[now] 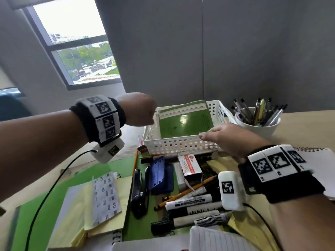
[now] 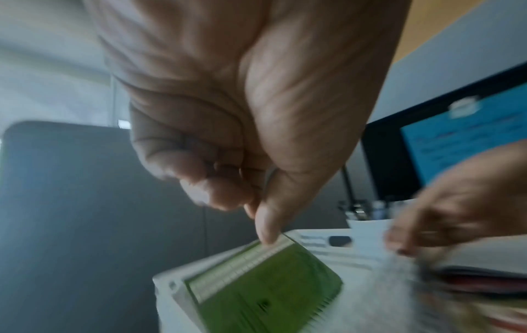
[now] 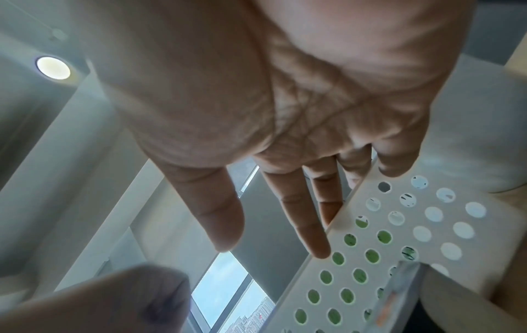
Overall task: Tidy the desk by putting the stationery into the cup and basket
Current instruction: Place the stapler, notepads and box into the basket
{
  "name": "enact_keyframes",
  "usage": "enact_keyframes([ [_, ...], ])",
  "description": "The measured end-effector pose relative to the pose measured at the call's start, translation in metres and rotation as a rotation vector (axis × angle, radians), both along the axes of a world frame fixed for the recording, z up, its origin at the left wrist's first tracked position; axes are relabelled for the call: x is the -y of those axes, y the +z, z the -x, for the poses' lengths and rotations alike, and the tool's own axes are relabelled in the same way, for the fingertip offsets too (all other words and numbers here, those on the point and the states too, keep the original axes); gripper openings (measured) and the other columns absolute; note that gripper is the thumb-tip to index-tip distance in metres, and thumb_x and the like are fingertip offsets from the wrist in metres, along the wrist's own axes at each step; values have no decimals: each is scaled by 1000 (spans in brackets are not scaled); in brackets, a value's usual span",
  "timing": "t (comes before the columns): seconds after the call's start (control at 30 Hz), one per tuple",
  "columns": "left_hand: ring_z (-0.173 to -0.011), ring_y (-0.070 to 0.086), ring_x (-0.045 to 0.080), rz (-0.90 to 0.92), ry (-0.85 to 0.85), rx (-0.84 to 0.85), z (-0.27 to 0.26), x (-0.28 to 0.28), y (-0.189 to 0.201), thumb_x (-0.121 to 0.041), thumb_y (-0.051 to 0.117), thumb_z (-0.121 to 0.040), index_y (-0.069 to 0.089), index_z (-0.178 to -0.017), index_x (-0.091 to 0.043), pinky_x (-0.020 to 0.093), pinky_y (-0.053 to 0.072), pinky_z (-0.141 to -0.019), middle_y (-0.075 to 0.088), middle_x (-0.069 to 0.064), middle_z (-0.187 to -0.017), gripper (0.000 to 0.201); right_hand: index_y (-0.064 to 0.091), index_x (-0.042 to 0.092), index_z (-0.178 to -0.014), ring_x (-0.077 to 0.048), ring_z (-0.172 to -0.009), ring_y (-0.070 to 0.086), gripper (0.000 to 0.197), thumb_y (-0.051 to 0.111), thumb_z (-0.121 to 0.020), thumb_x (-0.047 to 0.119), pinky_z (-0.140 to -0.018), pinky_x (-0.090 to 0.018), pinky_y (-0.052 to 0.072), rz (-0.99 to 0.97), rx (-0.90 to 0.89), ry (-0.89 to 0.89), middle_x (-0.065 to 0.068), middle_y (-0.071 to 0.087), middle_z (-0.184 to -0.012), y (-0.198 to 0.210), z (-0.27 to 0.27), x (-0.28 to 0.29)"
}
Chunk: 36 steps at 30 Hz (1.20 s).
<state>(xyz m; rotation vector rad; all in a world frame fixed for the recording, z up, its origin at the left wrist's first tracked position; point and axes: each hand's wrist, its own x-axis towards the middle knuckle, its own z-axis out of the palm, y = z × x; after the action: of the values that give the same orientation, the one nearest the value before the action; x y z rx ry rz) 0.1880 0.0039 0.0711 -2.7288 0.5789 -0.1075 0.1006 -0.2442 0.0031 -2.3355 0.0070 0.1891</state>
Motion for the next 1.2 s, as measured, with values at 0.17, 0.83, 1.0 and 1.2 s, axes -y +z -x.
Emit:
enact_keyframes([
  [0.17, -70, 63, 6, 98, 55, -351, 61, -12, -34, -74, 58, -86, 69, -92, -26, 27, 53, -70, 68, -10, -81, 49, 72, 18, -117, -17, -88, 69, 43, 59, -96, 54, -86, -42, 61, 37, -7, 5, -3, 70, -114, 1, 2, -4],
  [0.83, -62, 67, 19, 939, 327, -506, 30, -18, -4, -17, 62, -97, 69, -96, -3, 30, 60, -62, 71, 11, -79, 16, 70, 23, -100, -21, -95, 67, 23, 61, -98, 44, -67, -27, 48, -94, 120, -101, -3, 73, -98, 20, 16, -3],
  [1.0, -86, 77, 35, 1357, 313, -379, -4, -22, -27, 6, 62, -89, 48, -137, -34, 52, 64, -77, 70, 19, -110, 64, 73, 19, -101, -21, -81, 66, 20, 62, -98, 36, -69, -33, 46, -36, 134, -39, -6, 76, -90, 52, -14, -16],
  [1.2, -92, 74, 32, 1343, 188, -247, -27, -15, -71, -3, 54, -83, 61, -117, -39, 52, 64, -72, 72, 11, -111, 50, 63, 0, -128, -14, -69, 56, 33, 61, -99, 18, -59, -26, 48, 200, -105, -47, -8, 63, -102, 50, -103, -35],
])
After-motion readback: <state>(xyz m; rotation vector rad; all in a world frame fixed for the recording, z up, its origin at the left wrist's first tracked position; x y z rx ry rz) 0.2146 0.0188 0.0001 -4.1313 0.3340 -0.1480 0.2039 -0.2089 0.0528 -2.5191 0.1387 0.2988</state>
